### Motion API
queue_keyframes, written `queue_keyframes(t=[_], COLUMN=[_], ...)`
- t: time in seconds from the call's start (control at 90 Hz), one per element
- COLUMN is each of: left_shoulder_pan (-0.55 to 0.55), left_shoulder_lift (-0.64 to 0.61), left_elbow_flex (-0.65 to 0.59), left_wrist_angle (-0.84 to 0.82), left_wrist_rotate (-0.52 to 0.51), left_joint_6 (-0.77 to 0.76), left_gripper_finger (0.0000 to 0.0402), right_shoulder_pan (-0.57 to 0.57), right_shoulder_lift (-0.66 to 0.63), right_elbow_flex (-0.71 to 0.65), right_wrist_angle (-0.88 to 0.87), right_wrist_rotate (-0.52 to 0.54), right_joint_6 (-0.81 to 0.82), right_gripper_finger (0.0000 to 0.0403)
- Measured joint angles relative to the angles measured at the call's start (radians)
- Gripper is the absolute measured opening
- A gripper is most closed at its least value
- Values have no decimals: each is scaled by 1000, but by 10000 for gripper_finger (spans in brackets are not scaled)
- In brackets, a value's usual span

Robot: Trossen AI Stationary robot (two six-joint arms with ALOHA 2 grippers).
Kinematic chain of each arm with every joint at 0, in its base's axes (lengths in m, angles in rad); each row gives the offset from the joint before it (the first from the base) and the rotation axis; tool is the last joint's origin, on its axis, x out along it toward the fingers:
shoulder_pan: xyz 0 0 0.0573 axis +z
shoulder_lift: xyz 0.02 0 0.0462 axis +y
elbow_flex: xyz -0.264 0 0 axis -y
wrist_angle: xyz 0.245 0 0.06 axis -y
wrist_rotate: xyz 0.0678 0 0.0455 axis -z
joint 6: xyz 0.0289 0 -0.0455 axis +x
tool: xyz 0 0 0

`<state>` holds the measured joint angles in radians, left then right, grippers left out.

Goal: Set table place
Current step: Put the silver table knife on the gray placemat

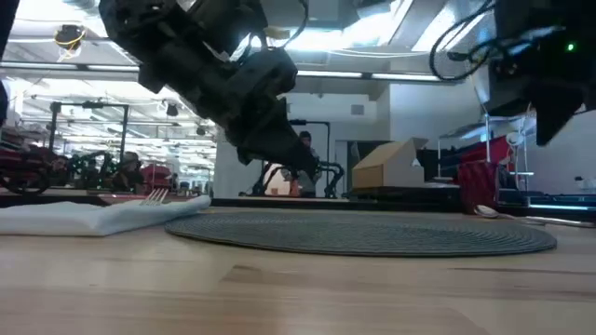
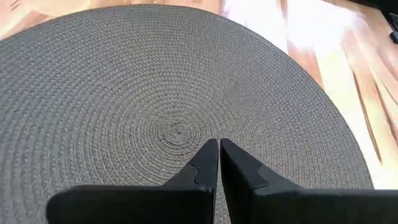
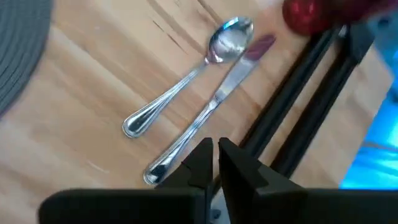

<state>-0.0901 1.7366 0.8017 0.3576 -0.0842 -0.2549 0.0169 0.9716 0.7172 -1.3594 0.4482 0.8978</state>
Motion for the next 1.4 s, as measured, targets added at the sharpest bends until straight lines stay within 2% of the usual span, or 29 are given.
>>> queue_keyframes(t=[0.222,0.411,0.556,0.689,0.944,1.167,1.4], left_shoulder_pan=[0,0,-1,-1,-1,-1,-2], left_shoulder_lift=[0,0,0,0,0,0,0], left_elbow_flex=[0,0,0,0,0,0,0], left_wrist_angle=[1,1,1,1,-2,-2,-2], left_wrist_rotate=[4,21,24,23,23,23,23], left_joint_6=[4,5,7,8,8,8,7], left_gripper_finger=[0,0,0,0,0,0,0], right_shoulder_pan=[-176,-277,-313,-385,-592,-649,-648], right_shoulder_lift=[-8,-8,-8,3,67,131,162], right_elbow_flex=[-2,-2,-1,-7,-42,-83,-152], right_wrist_angle=[16,44,216,387,380,399,423], right_wrist_rotate=[-45,-79,-44,-62,-178,-232,-241], right_joint_6=[-40,-127,-276,-412,-434,-443,-402], right_gripper_finger=[52,58,58,58,58,58,58])
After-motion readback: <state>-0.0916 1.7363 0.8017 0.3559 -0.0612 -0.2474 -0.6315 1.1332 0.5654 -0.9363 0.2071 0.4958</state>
